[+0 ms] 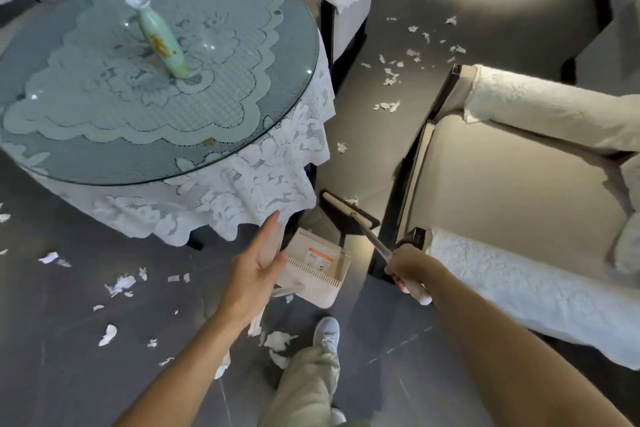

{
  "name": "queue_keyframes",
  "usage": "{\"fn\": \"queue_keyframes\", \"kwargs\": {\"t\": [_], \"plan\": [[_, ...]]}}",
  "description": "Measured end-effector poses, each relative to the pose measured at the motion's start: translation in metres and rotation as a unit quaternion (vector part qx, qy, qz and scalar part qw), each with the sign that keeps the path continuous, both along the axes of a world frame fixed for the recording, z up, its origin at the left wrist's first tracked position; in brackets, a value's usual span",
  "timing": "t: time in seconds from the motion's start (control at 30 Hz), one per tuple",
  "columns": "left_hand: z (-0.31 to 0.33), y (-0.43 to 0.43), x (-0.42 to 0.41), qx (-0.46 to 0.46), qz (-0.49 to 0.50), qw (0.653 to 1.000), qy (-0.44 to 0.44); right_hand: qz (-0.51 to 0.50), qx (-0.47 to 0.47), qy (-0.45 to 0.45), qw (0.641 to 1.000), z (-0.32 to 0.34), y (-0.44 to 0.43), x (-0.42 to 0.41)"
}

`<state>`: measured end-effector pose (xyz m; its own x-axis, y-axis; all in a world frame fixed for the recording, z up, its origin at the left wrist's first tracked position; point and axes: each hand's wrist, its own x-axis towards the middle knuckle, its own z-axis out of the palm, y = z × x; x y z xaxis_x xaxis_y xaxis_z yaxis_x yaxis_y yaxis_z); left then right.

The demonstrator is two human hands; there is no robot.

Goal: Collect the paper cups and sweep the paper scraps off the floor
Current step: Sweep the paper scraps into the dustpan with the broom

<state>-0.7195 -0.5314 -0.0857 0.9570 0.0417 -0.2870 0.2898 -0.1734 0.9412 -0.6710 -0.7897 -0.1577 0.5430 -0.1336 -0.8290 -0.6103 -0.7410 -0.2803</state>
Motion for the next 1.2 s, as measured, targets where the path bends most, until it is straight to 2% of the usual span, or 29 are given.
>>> {"fn": "queue_keyframes", "kwargs": {"t": [0.17,0.33,0.53,0.63,0.7,0.8,0.87,1.1,1.2], "plan": [[0.004,0.023,-0.08,0.067,-0.002,0.997,-0.03,0.124,-0.036,0.009,0.992,0.023,0.031,-0.092],[0.018,0.049,-0.151,0.08,0.02,0.996,-0.022,0.162,-0.03,0.023,0.986,0.029,0.054,-0.163],[0.027,0.085,-0.223,0.083,0.054,0.995,-0.024,0.076,0.011,0.016,0.997,0.054,0.065,-0.187],[0.023,0.107,-0.253,0.073,0.07,0.995,-0.017,-0.008,0.068,0.026,0.997,0.077,0.065,-0.189],[0.021,0.124,-0.271,0.074,0.079,0.994,-0.013,-0.02,0.07,0.033,0.997,0.083,0.074,-0.194],[0.018,0.154,-0.3,0.081,0.094,0.992,-0.011,0.053,0.005,-0.004,0.999,0.066,0.1,-0.204],[0.014,0.178,-0.32,0.082,0.094,0.992,-0.008,0.055,-0.013,-0.026,0.998,0.041,0.122,-0.219],[-0.002,0.268,-0.382,0.065,0.074,0.995,0.001,0.037,0.007,0.013,0.999,-0.013,0.221,-0.322],[-0.008,0.306,-0.406,0.073,0.052,0.996,0.007,-0.018,0.057,0.027,0.998,-0.024,0.26,-0.376]]}}
